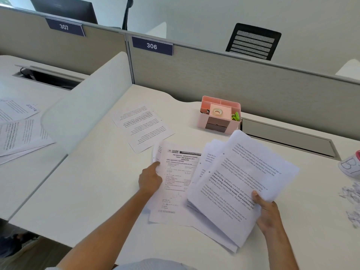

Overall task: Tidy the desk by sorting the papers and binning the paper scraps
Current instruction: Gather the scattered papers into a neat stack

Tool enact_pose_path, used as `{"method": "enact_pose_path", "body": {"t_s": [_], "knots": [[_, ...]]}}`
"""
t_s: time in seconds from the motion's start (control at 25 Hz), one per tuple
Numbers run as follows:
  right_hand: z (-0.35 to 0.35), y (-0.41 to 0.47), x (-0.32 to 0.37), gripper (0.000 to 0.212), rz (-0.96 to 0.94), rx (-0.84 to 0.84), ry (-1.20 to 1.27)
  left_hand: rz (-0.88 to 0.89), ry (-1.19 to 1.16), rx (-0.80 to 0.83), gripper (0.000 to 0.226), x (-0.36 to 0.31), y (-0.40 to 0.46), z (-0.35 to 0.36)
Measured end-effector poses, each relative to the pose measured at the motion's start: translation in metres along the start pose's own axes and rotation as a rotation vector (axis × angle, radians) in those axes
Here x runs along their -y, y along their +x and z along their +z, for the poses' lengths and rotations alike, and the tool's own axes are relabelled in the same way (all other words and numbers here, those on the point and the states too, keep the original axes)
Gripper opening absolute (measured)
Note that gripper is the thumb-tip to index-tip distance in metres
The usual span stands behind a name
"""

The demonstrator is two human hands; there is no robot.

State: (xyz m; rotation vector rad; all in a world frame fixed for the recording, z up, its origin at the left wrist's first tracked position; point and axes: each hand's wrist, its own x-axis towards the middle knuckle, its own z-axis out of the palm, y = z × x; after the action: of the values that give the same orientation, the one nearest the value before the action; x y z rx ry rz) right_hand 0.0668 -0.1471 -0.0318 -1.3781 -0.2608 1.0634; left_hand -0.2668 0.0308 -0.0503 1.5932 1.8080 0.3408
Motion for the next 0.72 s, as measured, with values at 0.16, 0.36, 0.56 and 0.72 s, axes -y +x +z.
{"method": "enact_pose_path", "body": {"t_s": [0.16,0.36,0.56,0.72], "knots": [[0.005,-0.003,-0.006,0.041,-0.012,0.102,0.004,-0.043,-0.222,0.018,0.075,0.007,0.002,-0.011],[0.014,-0.002,-0.004,0.041,-0.063,0.190,0.049,0.063,-0.382,0.053,0.058,0.008,-0.001,-0.025],[0.026,0.000,0.004,0.041,-0.078,0.249,0.044,0.036,-0.665,0.189,0.032,-0.029,-0.007,-0.043],[0.039,0.001,0.008,0.037,-0.065,0.247,0.037,0.160,-0.712,0.401,0.028,-0.055,-0.009,-0.051]]}}
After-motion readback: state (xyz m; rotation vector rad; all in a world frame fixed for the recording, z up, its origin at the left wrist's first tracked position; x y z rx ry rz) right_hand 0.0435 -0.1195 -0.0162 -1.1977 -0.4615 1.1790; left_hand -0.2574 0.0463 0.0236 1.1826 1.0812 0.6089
